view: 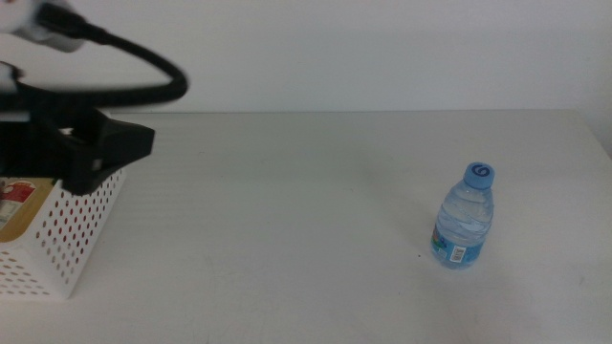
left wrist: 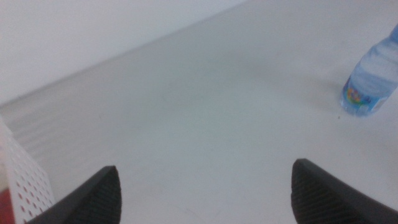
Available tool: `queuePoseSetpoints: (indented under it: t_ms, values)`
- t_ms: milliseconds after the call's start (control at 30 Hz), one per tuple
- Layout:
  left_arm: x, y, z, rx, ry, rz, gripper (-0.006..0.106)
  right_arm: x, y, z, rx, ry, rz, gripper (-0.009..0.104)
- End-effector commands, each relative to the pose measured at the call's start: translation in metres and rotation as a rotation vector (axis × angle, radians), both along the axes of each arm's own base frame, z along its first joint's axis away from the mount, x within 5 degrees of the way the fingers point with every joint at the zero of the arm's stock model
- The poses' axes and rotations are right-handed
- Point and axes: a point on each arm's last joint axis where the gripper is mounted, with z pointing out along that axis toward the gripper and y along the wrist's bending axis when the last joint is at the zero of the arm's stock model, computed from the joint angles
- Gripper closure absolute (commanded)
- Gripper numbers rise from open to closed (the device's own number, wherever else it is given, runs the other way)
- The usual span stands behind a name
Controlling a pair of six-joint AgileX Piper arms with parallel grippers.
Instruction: Use arms to grab the bottles and put them into the dustbin to the left of the table.
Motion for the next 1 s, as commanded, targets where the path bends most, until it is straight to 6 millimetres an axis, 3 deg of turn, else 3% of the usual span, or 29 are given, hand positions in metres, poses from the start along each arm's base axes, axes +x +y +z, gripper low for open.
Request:
queuePoseSetpoints:
  t_ms: [0,300,533,700,967]
  values:
    - [-0.011,0.001,0.021,-0.067,-0.114,0.019,0.010,-0.002,0.000,0.011,-0.021,-0.113,-0.001,0.011]
    - [-0.025,0.001,0.027,-0.075,-0.133,0.004,0.010,-0.002,0.000,0.011,-0.021,-0.113,-0.001,0.011]
    - [-0.053,0.006,-0.002,-0.090,-0.001,0.033,0.010,-0.002,0.000,0.011,-0.021,-0.113,-0.001,0.011]
    - [-0.074,-0.001,-0.026,-0.090,-0.031,-0.051,0.010,-0.002,0.000,0.011,-0.021,-0.113,-0.001,0.011]
    - [-0.086,-0.001,-0.027,-0.101,-0.116,-0.037,0.010,-0.002,0.000,0.011,-0.021,-0.113,-0.001,0.011]
